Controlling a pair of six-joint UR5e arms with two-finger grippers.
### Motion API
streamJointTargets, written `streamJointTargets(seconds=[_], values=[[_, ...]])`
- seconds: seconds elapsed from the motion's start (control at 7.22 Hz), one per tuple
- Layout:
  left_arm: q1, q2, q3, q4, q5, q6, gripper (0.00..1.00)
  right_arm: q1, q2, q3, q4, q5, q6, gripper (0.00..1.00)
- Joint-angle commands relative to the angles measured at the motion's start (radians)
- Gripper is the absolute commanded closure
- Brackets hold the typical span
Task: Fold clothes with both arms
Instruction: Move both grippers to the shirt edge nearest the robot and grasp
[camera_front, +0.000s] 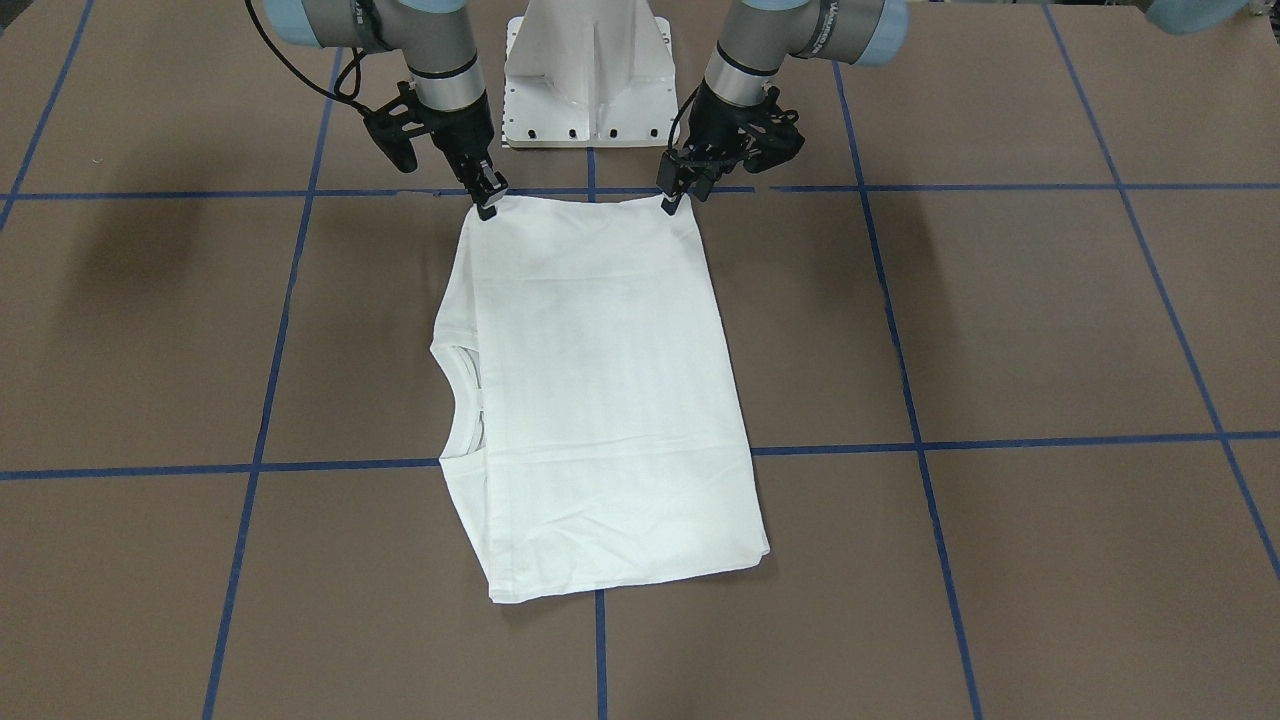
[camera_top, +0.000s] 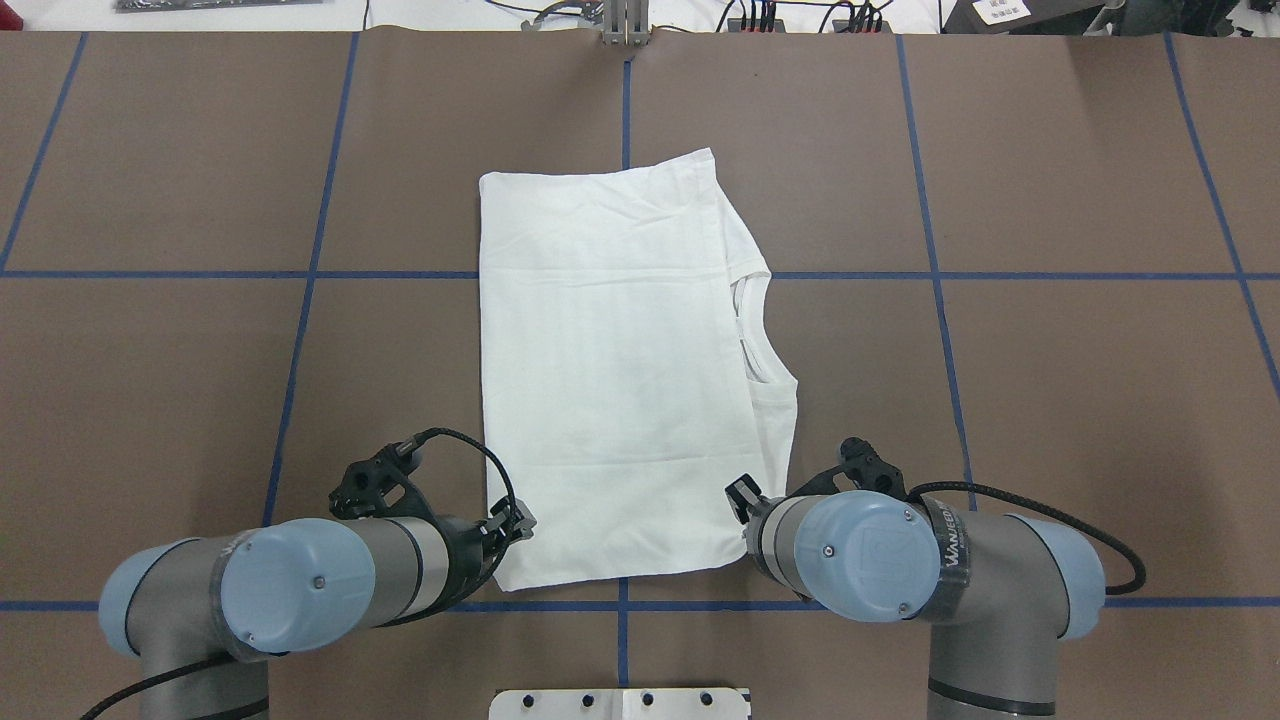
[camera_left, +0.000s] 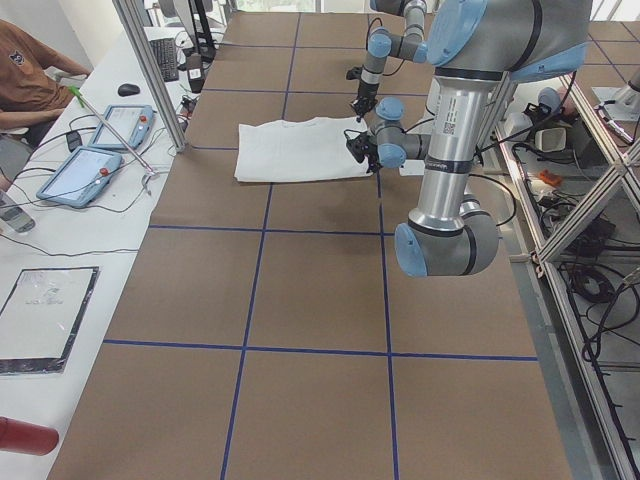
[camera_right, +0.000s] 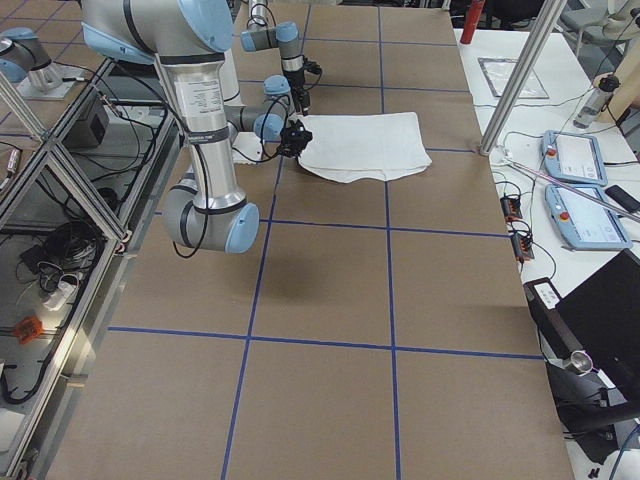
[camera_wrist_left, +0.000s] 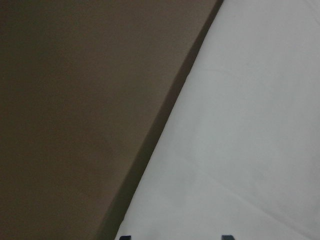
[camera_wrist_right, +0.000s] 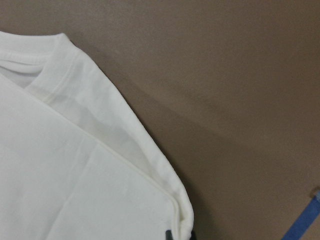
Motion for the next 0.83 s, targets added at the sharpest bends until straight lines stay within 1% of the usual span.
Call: streamJointTargets(seconds=[0.0, 0.14, 0.28, 0.42, 0.55, 0.69], values=[[0.057, -0.001, 0.012, 0.013, 0.035, -0.043, 0.33, -0.001, 0.0, 0.002, 0.0, 0.0, 0.0, 1.0], [0.057, -0.001, 0.015, 0.013, 0.037, -0.043, 0.36, -0.002, 0.0, 0.0, 0.0, 0.0, 0.0, 1.0], [0.055, -0.004, 0.016, 0.013, 0.037, -0.043, 0.45, -0.001, 0.0, 0.002, 0.0, 0.0, 0.0, 1.0], [0.054, -0.004, 0.018, 0.013, 0.038, -0.043, 0.63, -0.001, 0.0, 0.002, 0.0, 0.0, 0.0, 1.0], [0.054, -0.004, 0.018, 0.013, 0.038, -0.042, 0.94, -0.001, -0.002, 0.0, 0.0, 0.0, 0.0, 1.0], [0.051, -0.004, 0.015, 0.013, 0.038, -0.036, 1.0, -0.001, -0.002, 0.0, 0.0, 0.0, 0.002, 1.0]])
